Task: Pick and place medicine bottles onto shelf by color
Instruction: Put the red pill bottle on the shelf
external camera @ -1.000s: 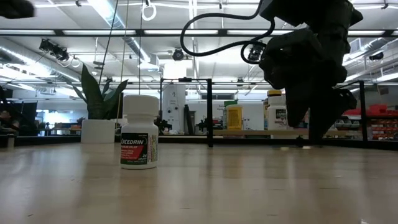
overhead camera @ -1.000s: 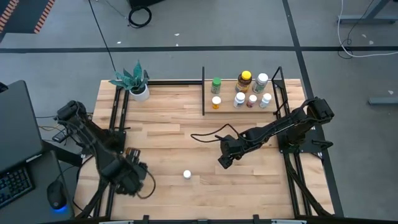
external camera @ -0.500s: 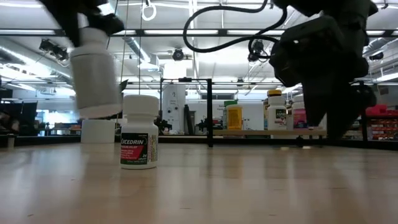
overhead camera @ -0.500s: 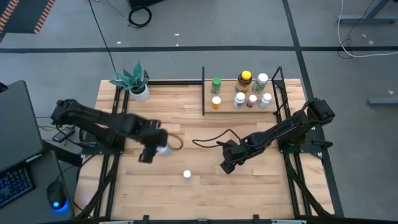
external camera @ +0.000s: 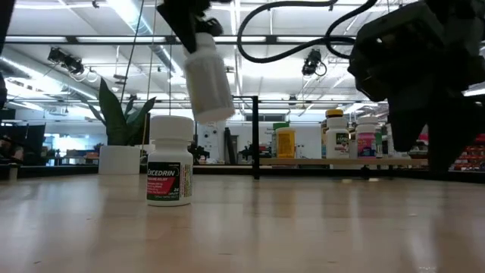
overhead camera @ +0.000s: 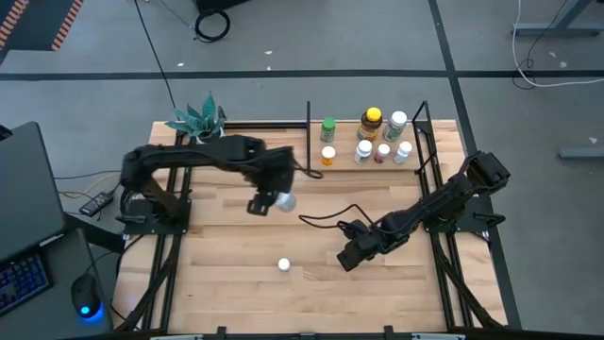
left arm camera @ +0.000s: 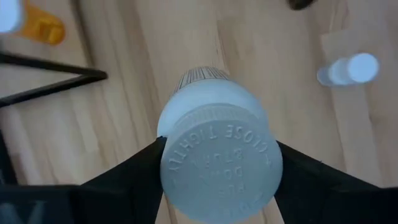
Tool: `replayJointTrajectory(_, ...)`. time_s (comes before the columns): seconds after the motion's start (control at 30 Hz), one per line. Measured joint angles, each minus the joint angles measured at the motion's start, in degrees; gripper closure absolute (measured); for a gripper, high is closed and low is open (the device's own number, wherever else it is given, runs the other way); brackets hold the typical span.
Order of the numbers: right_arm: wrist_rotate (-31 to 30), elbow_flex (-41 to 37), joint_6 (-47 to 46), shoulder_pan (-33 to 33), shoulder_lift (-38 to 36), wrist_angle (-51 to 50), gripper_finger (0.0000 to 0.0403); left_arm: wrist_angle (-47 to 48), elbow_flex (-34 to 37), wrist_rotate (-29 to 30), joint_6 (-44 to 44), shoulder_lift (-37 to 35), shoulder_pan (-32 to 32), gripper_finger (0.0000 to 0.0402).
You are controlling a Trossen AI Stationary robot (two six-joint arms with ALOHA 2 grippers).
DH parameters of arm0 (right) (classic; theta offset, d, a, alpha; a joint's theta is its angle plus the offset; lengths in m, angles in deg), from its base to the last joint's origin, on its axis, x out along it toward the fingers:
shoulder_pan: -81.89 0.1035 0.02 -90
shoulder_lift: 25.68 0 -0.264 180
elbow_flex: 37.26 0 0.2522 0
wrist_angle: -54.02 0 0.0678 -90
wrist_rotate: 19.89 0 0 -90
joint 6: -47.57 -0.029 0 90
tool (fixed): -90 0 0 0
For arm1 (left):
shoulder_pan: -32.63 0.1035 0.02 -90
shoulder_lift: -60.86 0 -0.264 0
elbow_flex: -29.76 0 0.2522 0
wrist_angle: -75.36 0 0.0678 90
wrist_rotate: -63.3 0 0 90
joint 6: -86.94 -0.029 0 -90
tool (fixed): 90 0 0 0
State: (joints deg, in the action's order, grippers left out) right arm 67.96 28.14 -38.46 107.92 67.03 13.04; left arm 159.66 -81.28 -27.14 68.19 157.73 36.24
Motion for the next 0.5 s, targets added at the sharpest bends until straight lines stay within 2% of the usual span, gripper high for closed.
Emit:
replayJointTrajectory(0.3,-7.17,0.00,-13.99,7.61,-3.85,-5.47,0.0104,-5.76,-5.82,-0.24,-7.50,11.30,3.77,0.0156)
replayJointTrajectory(0.5,-7.28,0.00,-20.73,10.71,-7.03,-11.67,0.0104,-6.70,-14.76,-0.25,-8.17,20.39,4.12,0.0150)
